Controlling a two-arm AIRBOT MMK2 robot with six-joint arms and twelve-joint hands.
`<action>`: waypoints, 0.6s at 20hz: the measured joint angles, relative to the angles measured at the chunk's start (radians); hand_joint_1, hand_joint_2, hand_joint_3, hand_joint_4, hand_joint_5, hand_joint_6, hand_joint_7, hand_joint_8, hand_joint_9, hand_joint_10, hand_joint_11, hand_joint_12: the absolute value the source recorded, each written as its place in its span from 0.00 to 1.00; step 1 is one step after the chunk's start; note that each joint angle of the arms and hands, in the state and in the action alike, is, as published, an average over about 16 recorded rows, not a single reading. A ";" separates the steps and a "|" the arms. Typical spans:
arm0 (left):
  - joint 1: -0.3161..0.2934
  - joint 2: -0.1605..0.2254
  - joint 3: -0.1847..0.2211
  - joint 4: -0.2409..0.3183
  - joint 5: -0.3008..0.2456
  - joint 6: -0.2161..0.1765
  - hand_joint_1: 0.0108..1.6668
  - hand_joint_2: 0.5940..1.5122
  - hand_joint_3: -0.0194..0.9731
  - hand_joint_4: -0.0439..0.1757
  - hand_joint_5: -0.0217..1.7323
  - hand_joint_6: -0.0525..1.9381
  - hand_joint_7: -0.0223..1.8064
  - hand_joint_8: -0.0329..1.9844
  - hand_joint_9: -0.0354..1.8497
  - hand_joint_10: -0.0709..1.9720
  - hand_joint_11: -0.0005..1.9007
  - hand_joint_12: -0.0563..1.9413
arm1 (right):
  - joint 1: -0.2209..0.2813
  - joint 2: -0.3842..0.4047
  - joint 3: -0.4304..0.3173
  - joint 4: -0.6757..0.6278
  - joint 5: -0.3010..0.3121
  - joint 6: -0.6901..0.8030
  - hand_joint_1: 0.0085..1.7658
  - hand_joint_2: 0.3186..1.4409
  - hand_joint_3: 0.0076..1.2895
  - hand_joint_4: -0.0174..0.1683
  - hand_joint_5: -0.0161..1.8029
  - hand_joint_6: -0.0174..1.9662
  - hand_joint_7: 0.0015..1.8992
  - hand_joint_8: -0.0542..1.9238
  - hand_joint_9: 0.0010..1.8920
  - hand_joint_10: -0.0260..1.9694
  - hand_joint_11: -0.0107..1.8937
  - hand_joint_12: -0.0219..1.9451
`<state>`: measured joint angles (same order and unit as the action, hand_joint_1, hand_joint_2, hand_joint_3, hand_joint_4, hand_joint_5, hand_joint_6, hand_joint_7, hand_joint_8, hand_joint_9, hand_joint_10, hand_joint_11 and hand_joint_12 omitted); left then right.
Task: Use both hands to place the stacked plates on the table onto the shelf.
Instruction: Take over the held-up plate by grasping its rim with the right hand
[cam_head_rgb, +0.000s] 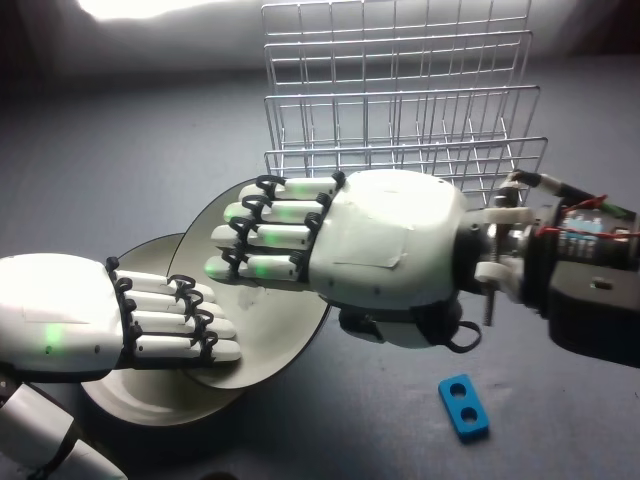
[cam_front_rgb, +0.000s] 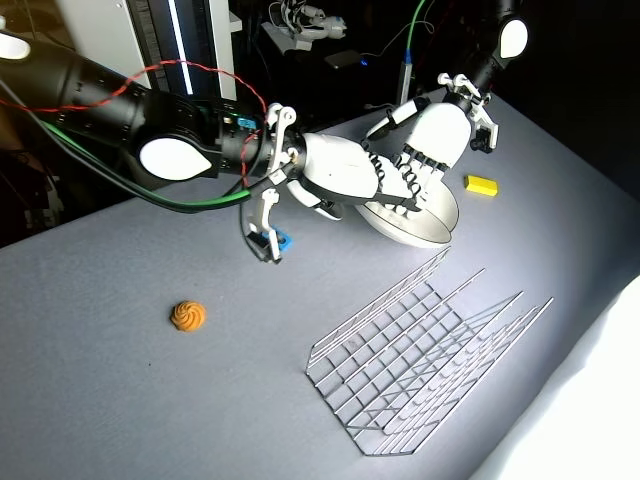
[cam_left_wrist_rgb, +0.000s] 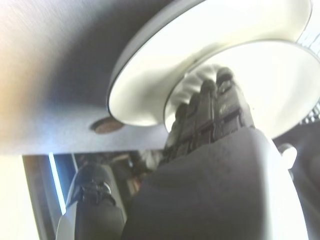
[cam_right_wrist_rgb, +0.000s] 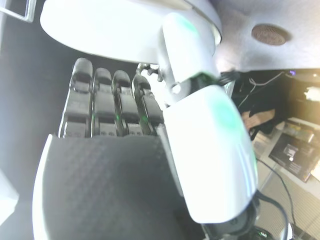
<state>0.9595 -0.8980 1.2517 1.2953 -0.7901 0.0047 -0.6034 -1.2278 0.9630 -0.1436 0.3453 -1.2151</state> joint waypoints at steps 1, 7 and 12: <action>0.001 -0.001 0.002 -0.001 -0.001 0.000 0.01 0.53 0.04 0.18 0.02 0.02 0.01 0.01 0.03 0.04 0.01 0.03 | 0.000 -0.015 0.011 0.001 -0.001 -0.003 0.55 0.75 0.01 0.10 0.04 0.02 0.01 0.04 0.01 0.03 0.01 0.08; 0.003 -0.006 0.008 -0.004 -0.005 -0.001 0.01 0.52 0.04 0.18 0.02 0.02 0.01 0.01 0.03 0.04 0.01 0.03 | 0.000 -0.092 0.074 0.002 -0.005 -0.022 0.28 0.74 0.01 0.10 0.03 0.02 0.01 0.04 0.01 0.03 0.01 0.03; 0.002 -0.008 0.010 -0.004 -0.005 -0.001 0.01 0.51 0.04 0.18 0.02 0.02 0.01 0.01 0.03 0.04 0.01 0.03 | 0.000 -0.128 0.108 0.010 -0.015 -0.037 0.12 0.73 0.01 0.11 0.03 0.02 0.01 0.04 0.01 0.03 0.01 0.03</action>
<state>0.9617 -0.9058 1.2616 1.2912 -0.7949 0.0035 -0.6029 -1.3558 1.0707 -0.1336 0.3301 -1.2524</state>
